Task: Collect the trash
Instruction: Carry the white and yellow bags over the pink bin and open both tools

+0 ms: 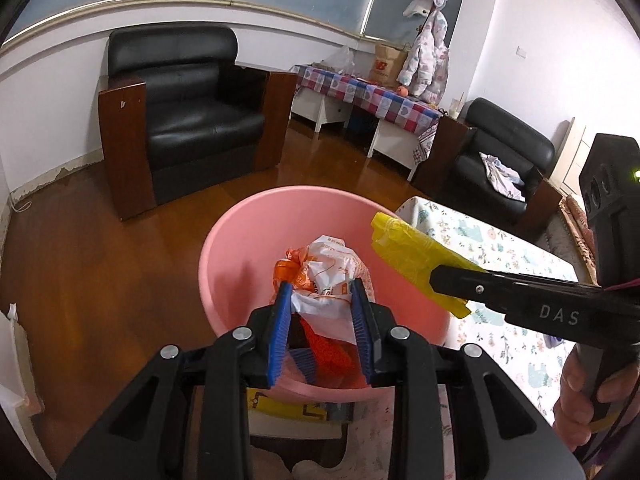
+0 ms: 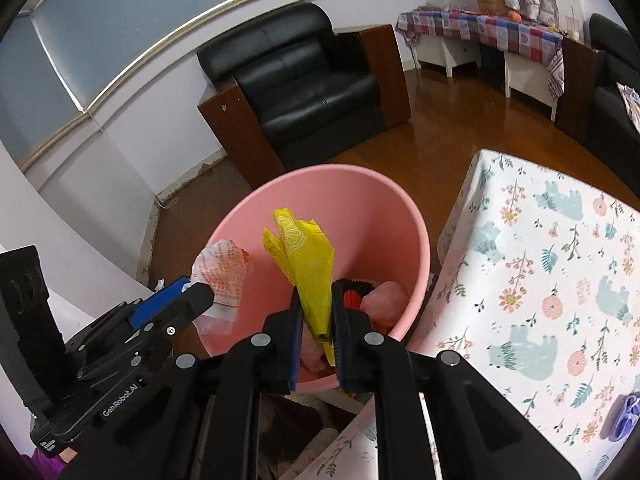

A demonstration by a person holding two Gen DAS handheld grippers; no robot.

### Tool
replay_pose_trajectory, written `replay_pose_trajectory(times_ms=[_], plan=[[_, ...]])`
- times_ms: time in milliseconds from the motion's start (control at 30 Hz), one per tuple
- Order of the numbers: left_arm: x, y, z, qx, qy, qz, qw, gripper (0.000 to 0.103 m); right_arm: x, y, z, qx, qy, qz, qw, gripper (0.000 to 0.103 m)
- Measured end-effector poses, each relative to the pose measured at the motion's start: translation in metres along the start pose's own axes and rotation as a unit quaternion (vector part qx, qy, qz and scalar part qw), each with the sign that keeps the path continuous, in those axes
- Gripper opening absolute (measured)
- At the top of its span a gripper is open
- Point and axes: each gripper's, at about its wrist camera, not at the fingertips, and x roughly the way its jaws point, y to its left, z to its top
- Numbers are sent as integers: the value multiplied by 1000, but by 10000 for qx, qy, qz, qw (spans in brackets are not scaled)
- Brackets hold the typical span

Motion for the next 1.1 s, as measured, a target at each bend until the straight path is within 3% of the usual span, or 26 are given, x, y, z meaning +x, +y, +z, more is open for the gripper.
replay_pose_trajectory(times_ms=[167, 367, 567, 1100], plan=[[1, 7, 1, -133, -6, -51, 9999, 33, 11, -1, 0, 66, 68, -41, 9999, 15], [2, 6, 0, -196, 17, -53, 9998, 42, 11, -3, -1, 118, 32, 1, 9999, 37], [1, 7, 2, -235, 10, -53, 9997, 47, 3, -7, -3, 150, -84, 42, 9998, 43], [2, -10, -2, -124, 136, 36, 9998, 47, -27, -31, -16, 331, -315, 102, 9989, 47]])
